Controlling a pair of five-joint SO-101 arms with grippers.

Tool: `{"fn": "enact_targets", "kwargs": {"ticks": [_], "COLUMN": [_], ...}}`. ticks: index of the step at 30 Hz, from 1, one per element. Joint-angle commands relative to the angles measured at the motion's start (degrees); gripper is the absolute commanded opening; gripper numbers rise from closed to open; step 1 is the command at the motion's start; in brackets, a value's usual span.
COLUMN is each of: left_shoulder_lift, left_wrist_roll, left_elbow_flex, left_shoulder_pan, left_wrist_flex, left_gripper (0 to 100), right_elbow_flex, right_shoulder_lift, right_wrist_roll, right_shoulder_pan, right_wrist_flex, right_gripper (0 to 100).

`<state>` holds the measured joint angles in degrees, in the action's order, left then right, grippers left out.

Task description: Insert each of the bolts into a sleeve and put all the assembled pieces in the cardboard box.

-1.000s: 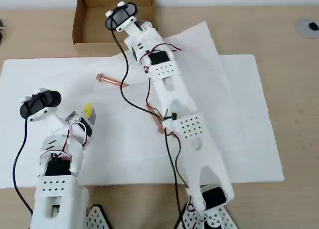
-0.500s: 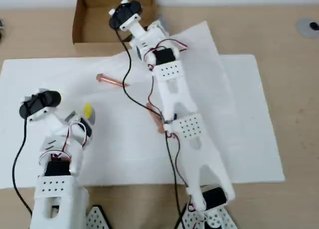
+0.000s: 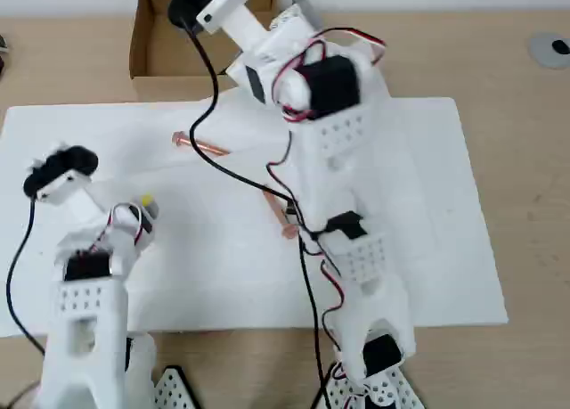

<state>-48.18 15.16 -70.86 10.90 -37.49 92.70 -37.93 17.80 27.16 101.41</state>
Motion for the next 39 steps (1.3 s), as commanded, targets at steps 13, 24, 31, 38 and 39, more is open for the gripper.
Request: {"fn": "enact_targets", "kwargs": {"ticks": [13, 24, 31, 38, 39], "left_shoulder_lift": [46.99, 68.44, 65.01, 38.73, 34.77], "left_wrist_roll": [2.73, 5.89, 6.86, 7.65, 7.65], "left_elbow_flex": [41.05, 66.90, 69.80, 67.78, 66.29], "left_shoulder_pan": [-3.08, -9.58, -3.78, -0.79, -1.67], "left_wrist_flex": [-10.55, -22.15, -28.48, -35.69, -35.69], "left_gripper": [18, 18, 18, 18, 18], "right_elbow_flex": [-83.30, -85.49, -80.40, -73.63, -72.57], "right_shoulder_lift": [37.93, 26.42, 17.63, 10.42, 9.27], "right_wrist_roll": [0.97, 10.11, 14.77, 16.26, 16.53], "right_shoulder_pan": [-2.51, -11.30, -10.42, -8.13, -8.13], "right_wrist_flex": [-2.37, -2.02, 0.00, 0.70, 0.70], "right_gripper": [31.1, 35.8, 36.0, 36.1, 36.1]}}
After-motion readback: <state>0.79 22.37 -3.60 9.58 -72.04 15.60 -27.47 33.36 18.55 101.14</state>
